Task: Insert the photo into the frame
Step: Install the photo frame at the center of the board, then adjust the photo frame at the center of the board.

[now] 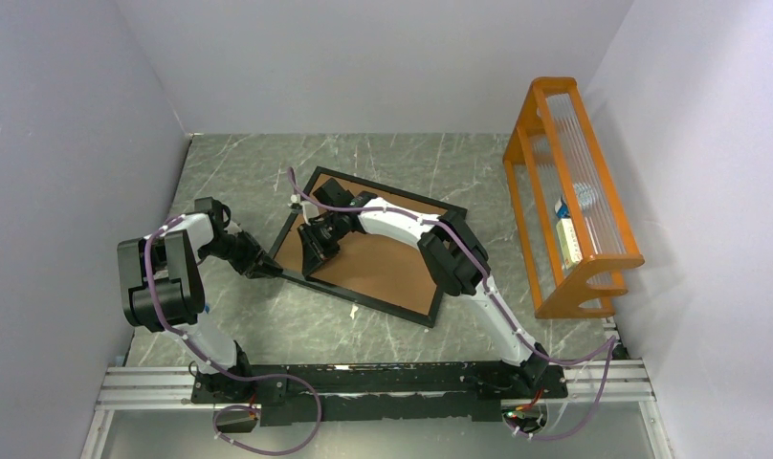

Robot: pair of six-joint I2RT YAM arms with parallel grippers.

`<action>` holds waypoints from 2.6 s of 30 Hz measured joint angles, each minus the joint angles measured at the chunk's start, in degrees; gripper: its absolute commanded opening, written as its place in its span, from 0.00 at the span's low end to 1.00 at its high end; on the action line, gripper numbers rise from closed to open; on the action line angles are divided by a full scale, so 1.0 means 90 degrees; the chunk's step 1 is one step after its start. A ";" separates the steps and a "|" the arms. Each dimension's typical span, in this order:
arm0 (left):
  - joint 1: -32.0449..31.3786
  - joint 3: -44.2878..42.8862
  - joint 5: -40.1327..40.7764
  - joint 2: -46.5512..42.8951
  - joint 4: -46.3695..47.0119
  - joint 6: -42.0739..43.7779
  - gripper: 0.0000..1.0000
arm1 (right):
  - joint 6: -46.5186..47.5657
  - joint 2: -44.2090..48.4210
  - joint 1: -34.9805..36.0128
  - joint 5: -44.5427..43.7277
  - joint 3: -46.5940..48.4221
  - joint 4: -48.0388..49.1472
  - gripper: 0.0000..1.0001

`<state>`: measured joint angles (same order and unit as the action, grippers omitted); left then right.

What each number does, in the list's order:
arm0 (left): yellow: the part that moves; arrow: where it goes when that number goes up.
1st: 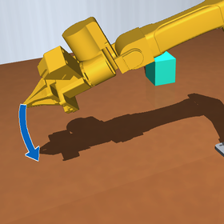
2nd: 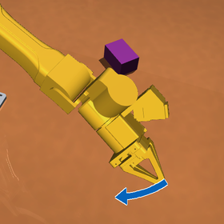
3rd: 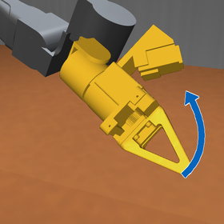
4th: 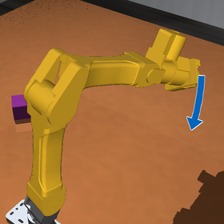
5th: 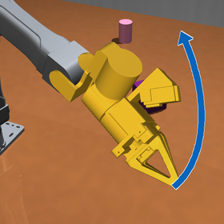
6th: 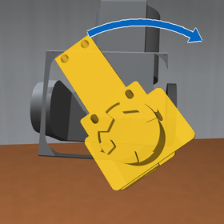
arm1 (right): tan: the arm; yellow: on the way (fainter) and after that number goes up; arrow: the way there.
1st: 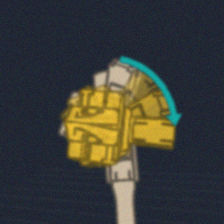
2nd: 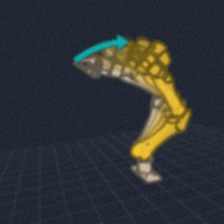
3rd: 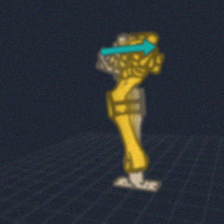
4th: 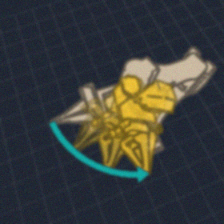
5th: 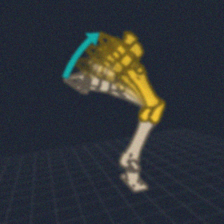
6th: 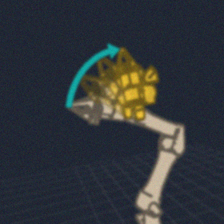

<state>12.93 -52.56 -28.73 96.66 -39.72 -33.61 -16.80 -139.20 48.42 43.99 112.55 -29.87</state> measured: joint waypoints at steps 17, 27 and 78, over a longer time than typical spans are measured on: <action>-0.0007 0.0000 0.0005 0.0000 0.0000 0.0000 0.33 | -0.0340 0.0034 0.0012 -0.0452 -0.0131 0.0090 0.21; -0.0017 -0.0046 0.0007 0.0039 -0.0053 0.0000 0.34 | -0.0415 0.0423 0.0024 -0.1530 -0.0559 0.0648 0.27; -0.0425 -0.3701 -0.1052 0.3123 0.1637 -0.0648 0.44 | -0.1761 0.2909 -0.3478 -0.4481 -0.3767 -0.0032 0.71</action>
<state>9.10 -85.86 -38.20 124.77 -24.99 -39.44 -32.64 -113.01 17.12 3.66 78.65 -30.15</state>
